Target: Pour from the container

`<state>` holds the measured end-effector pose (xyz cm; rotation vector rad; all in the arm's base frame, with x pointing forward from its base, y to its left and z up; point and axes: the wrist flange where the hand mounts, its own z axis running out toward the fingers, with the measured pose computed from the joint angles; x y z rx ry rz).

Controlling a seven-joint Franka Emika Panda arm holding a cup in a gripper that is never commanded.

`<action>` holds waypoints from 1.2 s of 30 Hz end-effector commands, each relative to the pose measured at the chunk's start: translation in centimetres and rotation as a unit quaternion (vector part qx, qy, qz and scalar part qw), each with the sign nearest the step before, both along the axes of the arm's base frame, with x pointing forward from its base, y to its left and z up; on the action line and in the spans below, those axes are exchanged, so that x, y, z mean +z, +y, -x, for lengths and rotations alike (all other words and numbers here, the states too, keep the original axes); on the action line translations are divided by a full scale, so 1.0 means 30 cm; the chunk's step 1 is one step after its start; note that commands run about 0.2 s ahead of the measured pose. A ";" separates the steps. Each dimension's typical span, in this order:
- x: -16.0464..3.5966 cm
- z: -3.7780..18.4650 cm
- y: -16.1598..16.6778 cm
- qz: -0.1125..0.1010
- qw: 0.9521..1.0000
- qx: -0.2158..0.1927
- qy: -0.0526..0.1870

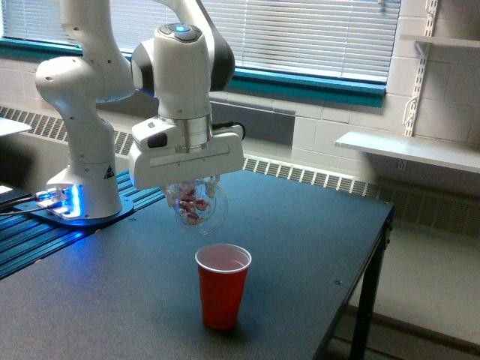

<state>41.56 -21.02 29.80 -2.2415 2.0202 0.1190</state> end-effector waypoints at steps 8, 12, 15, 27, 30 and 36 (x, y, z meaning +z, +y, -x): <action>0.004 -0.044 0.005 -0.030 1.000 -0.008 0.002; 0.020 -0.059 0.000 -0.034 0.999 -0.011 -0.002; 0.034 -0.070 -0.003 -0.034 0.999 -0.014 -0.005; 0.046 -0.091 -0.004 -0.049 0.998 -0.022 -0.013; 0.036 -0.091 0.000 -0.055 0.998 -0.024 -0.011; -0.005 -0.079 0.004 -0.083 0.996 -0.037 -0.013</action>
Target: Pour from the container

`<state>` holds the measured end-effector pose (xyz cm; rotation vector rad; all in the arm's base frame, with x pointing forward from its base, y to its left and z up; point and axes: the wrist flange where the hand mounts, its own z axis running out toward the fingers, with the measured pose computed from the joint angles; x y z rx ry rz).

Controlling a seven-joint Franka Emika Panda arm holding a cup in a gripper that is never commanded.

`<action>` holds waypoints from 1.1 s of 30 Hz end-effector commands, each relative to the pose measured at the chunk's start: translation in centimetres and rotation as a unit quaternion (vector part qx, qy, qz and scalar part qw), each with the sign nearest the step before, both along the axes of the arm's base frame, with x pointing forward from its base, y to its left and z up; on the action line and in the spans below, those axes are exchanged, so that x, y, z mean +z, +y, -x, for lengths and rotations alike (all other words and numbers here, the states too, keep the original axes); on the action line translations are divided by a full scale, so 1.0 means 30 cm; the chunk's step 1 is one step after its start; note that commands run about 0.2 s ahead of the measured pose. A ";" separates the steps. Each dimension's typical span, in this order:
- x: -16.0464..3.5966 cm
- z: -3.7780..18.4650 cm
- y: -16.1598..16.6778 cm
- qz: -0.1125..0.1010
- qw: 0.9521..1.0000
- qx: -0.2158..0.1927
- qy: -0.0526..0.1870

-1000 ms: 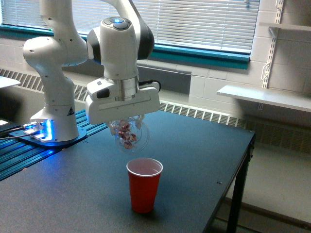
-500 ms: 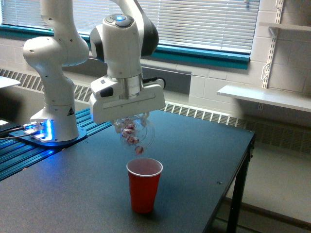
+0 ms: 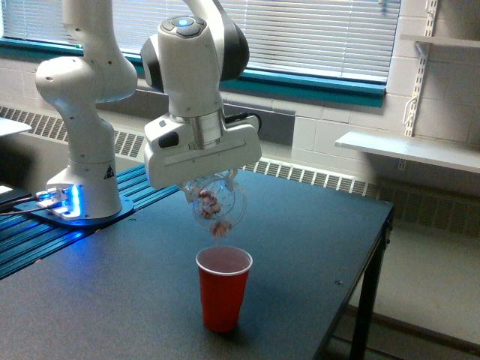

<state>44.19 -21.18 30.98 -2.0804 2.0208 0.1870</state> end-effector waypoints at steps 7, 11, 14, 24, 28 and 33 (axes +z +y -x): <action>-0.054 0.016 -0.001 -0.034 0.999 -0.010 0.004; -0.056 0.025 -0.008 -0.039 0.999 -0.016 0.003; -0.057 0.033 -0.012 -0.043 0.999 -0.021 0.003; -0.051 0.035 -0.020 -0.051 0.998 -0.021 0.002; -0.047 0.036 -0.038 -0.053 0.998 -0.026 0.000; -0.036 0.042 -0.059 -0.055 0.998 -0.034 -0.002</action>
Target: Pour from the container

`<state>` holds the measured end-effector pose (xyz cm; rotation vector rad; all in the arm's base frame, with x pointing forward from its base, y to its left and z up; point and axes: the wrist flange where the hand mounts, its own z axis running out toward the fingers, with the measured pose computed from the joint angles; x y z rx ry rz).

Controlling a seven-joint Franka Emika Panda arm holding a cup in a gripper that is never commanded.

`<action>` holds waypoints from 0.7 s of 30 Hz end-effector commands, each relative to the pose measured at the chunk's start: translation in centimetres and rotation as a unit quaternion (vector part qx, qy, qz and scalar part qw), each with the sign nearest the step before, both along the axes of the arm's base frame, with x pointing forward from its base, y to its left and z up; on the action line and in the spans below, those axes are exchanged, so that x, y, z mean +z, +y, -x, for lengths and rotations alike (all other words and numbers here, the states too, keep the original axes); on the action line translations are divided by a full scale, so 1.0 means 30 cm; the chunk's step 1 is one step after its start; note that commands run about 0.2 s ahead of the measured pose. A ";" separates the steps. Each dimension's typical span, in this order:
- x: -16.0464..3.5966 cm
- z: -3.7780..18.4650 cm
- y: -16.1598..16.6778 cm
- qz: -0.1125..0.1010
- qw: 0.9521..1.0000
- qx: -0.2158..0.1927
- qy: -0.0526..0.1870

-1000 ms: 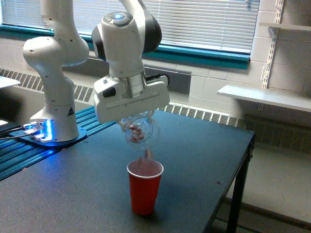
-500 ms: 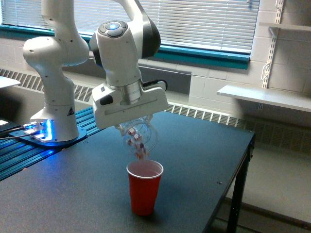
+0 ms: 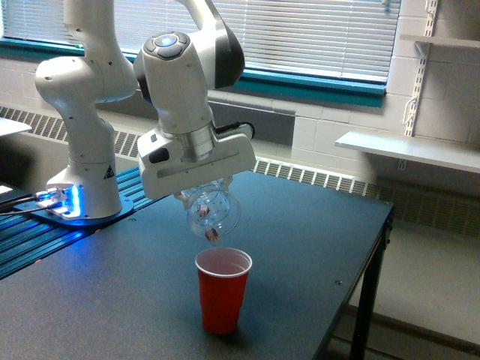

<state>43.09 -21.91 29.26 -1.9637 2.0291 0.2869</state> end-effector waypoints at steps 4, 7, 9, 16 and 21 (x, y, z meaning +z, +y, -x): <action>0.028 0.007 -0.047 -0.006 1.000 -0.008 -0.010; 0.031 0.007 -0.056 -0.009 1.000 -0.012 -0.011; 0.033 0.007 -0.060 -0.011 1.000 -0.013 -0.012; 0.030 0.014 -0.072 -0.030 0.999 -0.024 -0.012; 0.041 0.012 -0.093 -0.033 0.999 -0.029 -0.014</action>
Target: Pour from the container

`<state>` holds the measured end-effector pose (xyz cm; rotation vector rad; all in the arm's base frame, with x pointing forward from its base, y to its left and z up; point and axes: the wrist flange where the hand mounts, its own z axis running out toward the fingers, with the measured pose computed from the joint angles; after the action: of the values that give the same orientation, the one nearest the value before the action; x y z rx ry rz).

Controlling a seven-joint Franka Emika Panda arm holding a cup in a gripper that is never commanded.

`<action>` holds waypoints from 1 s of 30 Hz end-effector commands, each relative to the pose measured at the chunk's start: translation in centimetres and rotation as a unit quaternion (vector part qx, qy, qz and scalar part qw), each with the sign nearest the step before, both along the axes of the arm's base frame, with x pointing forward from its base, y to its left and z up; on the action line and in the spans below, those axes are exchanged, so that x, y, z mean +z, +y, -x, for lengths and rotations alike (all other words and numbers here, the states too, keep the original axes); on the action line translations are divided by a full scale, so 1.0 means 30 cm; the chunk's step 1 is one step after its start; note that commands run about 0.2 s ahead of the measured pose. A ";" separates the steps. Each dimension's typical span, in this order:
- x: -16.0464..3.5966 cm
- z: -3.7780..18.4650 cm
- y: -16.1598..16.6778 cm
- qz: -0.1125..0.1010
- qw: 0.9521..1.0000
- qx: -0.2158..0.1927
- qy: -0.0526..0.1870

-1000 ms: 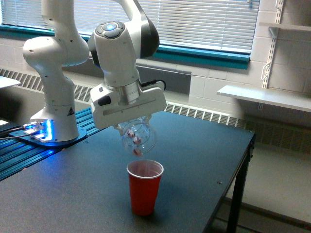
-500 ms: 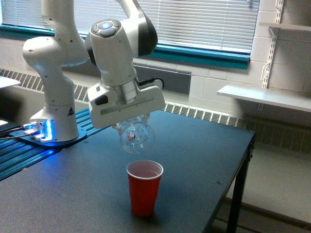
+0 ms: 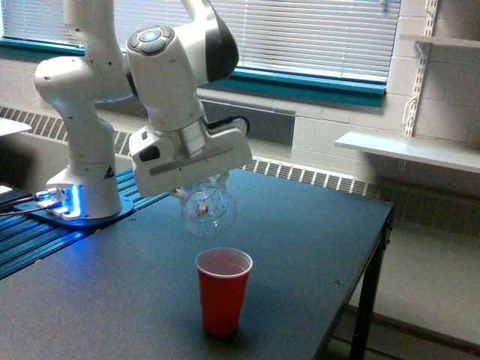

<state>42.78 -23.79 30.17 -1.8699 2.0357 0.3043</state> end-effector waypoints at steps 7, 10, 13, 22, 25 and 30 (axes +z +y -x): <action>0.015 0.011 -0.066 -0.011 1.000 -0.013 0.001; 0.019 0.013 -0.081 -0.014 1.000 -0.020 0.003; 0.030 0.011 -0.099 -0.012 1.000 -0.024 0.002; 0.051 -0.016 -0.132 -0.014 0.999 -0.031 0.005; 0.054 -0.031 -0.135 -0.016 0.999 -0.035 0.007; 0.044 -0.070 -0.123 -0.027 0.999 -0.028 0.012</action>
<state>43.85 -27.93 31.86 -1.7987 2.0712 0.3238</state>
